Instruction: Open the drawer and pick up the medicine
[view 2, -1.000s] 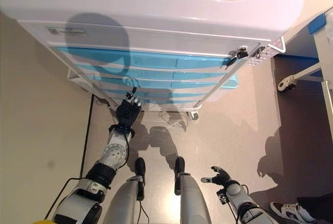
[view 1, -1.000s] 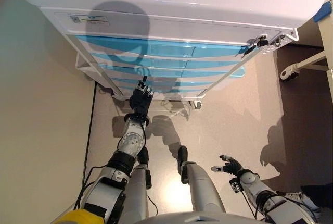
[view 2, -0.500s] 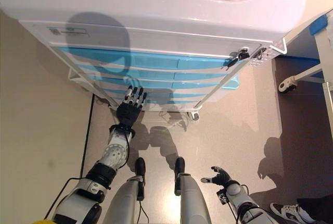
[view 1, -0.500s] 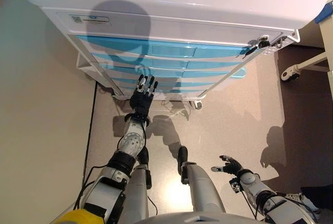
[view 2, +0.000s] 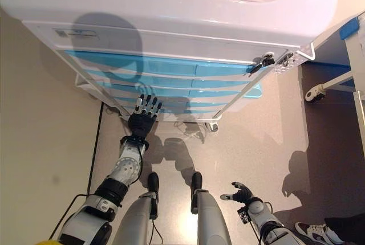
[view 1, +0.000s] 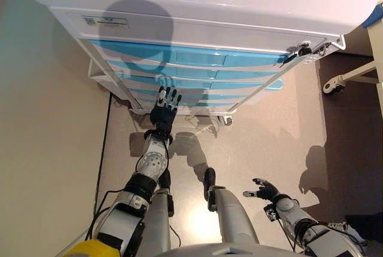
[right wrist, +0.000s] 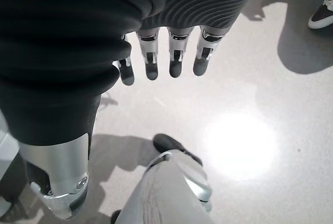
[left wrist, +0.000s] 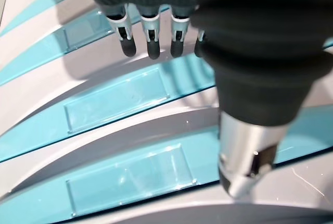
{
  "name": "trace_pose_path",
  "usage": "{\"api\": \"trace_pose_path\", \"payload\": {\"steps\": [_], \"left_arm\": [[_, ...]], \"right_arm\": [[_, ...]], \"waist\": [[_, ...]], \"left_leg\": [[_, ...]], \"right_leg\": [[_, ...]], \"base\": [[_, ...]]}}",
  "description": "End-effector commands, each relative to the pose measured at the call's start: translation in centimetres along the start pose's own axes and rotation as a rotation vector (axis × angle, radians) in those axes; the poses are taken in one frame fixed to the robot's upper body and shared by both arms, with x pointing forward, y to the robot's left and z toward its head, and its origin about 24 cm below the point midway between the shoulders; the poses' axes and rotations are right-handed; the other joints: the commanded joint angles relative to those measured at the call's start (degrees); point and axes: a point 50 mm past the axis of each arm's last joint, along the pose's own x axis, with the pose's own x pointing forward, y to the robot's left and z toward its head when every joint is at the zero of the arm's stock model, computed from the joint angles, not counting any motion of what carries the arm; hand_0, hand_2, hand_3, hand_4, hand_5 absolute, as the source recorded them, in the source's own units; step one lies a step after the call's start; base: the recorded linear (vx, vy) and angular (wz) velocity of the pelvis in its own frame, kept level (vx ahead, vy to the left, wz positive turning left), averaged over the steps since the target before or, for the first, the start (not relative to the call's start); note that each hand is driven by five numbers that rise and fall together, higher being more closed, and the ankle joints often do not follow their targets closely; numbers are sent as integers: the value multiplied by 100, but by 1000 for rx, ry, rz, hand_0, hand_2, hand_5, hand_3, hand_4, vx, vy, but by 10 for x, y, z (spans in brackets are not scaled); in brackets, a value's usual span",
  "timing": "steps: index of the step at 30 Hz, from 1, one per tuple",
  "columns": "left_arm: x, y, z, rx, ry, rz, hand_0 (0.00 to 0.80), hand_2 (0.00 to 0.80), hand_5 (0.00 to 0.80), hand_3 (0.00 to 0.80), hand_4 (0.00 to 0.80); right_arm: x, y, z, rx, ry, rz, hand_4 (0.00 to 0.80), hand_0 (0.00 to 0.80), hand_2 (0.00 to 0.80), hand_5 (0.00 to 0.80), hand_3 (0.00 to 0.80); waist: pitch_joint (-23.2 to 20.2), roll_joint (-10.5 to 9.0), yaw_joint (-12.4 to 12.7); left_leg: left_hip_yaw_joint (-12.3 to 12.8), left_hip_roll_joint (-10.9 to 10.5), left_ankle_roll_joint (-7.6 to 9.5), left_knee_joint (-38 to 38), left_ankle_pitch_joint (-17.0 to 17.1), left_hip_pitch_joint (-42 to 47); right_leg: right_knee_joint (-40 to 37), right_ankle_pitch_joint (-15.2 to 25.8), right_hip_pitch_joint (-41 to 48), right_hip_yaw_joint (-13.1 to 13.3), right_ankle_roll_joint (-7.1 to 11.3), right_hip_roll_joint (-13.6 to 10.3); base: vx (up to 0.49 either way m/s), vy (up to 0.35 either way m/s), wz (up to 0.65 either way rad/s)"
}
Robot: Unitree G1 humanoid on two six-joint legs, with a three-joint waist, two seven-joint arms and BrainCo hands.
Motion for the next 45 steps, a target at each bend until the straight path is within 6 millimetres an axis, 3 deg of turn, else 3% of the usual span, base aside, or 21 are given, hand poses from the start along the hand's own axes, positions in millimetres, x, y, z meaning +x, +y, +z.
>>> {"api": "trace_pose_path", "payload": {"steps": [1,9,16,21,25,26,27,33,38,45], "left_arm": [[26,-100,15,-15,-113,-352,0,0,0,0,0],[32,-91,20,-28,-145,-271,0,0,0,0,0],[36,-95,19,-17,-143,-259,0,0,0,0,0],[39,-118,19,4,-135,-334,0,0,0,0,0],[39,-152,20,31,-137,-465,0,0,0,0,0],[39,-152,20,31,-138,-465,0,0,0,0,0],[35,-170,19,44,-135,-544,0,0,0,0,0],[19,-208,19,55,-119,-752,0,0,0,0,0],[6,-221,18,38,-108,-861,0,0,0,0,0],[4,-220,15,23,-95,-868,0,0,0,0,0]], "right_arm": [[-6,-11,-21,-36,68,-38,0,0,0,0,0],[-6,-12,-20,-41,65,-44,0,0,0,0,0],[-7,-12,-24,-35,79,-52,0,0,0,0,0],[-7,-14,-24,-42,80,-52,0,0,0,0,0],[-7,-16,-24,-48,81,-52,0,0,0,0,0],[-7,-16,-24,-48,81,-52,0,0,0,0,0],[-7,-17,-22,-52,77,-51,0,0,0,0,0],[-7,-18,-24,-62,81,-36,0,0,0,0,0],[-7,-16,-25,-73,81,-17,0,0,0,0,0],[-7,-13,-26,-74,88,-3,0,0,0,0,0]], "waist": [[-252,194,28],[-333,203,-22],[-350,215,-71],[-336,215,-106],[-293,231,-116],[-289,231,-116],[-274,240,-116],[-250,276,-107],[-254,279,-92],[-273,275,-80]], "left_leg": [[-228,-35,-62,172,-273,-78],[-183,17,-66,296,-354,-138],[-154,57,-71,314,-365,-160],[-157,51,-79,221,-307,-115],[-177,25,-81,182,-259,-95],[-178,25,-81,183,-259,-94],[-193,12,-76,186,-255,-90],[-219,-11,-65,234,-258,-113],[-232,-11,-60,200,-237,-103],[-215,-16,-68,151,-215,-93]], "right_leg": [[-264,571,-21,-132,49,176],[-223,553,-87,-60,39,240],[-217,546,-121,-22,39,257],[-244,562,-95,-13,51,270],[-245,569,-60,-34,52,260],[-245,569,-58,-35,52,260],[-243,572,-45,-43,48,258],[-207,578,-42,-71,40,242],[-241,616,-45,-72,40,235],[-294,644,-46,-77,41,239]], "base": [[0,0,0],[0,0,0],[4,-5,-4],[0,0,0],[0,0,0],[0,0,0],[0,0,0],[0,0,0],[0,0,0],[0,0,0]]}}
